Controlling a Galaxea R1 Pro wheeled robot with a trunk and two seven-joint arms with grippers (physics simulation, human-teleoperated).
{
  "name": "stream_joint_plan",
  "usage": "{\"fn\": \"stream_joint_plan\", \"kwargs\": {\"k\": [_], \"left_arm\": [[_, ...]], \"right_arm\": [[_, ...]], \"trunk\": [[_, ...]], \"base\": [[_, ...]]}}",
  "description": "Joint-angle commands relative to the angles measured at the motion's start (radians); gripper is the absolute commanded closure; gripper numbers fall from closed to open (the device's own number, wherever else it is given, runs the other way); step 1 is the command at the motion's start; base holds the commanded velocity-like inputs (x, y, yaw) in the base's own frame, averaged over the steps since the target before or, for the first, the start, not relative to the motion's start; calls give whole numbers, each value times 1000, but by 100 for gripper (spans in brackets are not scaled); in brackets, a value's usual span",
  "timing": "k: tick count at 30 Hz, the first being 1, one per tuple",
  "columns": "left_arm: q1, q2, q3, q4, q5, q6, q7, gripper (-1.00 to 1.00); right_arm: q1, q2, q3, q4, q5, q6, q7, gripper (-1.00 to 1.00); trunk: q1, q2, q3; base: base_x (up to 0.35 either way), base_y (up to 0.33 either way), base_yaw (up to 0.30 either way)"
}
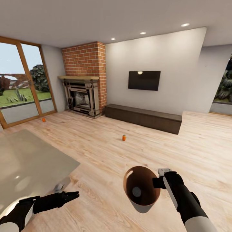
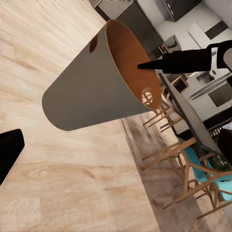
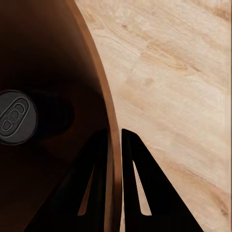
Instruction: Put the three can of soda from the living room inside the tash can in the kitchen.
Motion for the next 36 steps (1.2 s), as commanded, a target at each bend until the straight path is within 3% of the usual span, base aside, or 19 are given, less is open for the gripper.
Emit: {"fn": "stream_joint_plan", "kwargs": {"k": [1, 28, 36], "left_arm": [[0, 0, 0, 0, 0, 0, 0, -100], [0, 0, 0, 0, 0, 0, 0, -100], [0, 0, 0, 0, 0, 0, 0, -100]], "right_arm": [[0, 0, 0, 0, -17, 0, 6, 100], [0, 0, 1, 0, -17, -1, 6, 100], [0, 0, 0, 0, -17, 0, 6, 100]], "trunk": [[0, 0, 0], [0, 0, 3], [0, 0, 5]], "base": [[343, -78, 0], [344, -22, -64], [344, 0, -220]]}}
